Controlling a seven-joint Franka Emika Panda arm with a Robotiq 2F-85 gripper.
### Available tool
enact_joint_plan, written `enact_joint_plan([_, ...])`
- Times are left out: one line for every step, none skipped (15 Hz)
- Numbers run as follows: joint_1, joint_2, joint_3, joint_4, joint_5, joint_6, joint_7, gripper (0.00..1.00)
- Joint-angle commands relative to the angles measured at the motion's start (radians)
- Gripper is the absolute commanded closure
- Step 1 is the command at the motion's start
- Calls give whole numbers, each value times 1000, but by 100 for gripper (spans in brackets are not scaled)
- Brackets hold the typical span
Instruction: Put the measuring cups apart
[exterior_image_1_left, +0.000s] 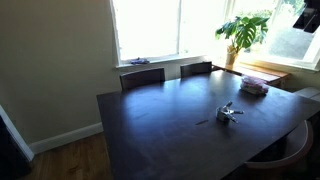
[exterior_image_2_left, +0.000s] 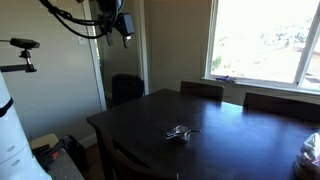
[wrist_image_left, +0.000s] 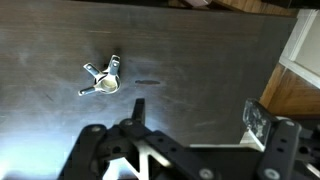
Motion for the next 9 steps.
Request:
enact_joint_plan([-50,121,-3,49,-34,71,16,0])
enact_joint_plan([-59,164,-5,58,-39,104,15,0])
enact_joint_plan([-63,204,-8,69,-39,125,13,0])
enact_joint_plan([-71,252,-6,75,-39,172,23,0])
enact_joint_plan([-77,297,-5,83,-39,211,28,0])
enact_joint_plan([-81,352,-4,90,-40,263,30,0])
enact_joint_plan([-85,402,-5,99,-40,305,31,0])
enact_joint_plan([-92,452,-2,108,-47,347,39,0])
enact_joint_plan([-98,499,-2,120,-54,376,46,0])
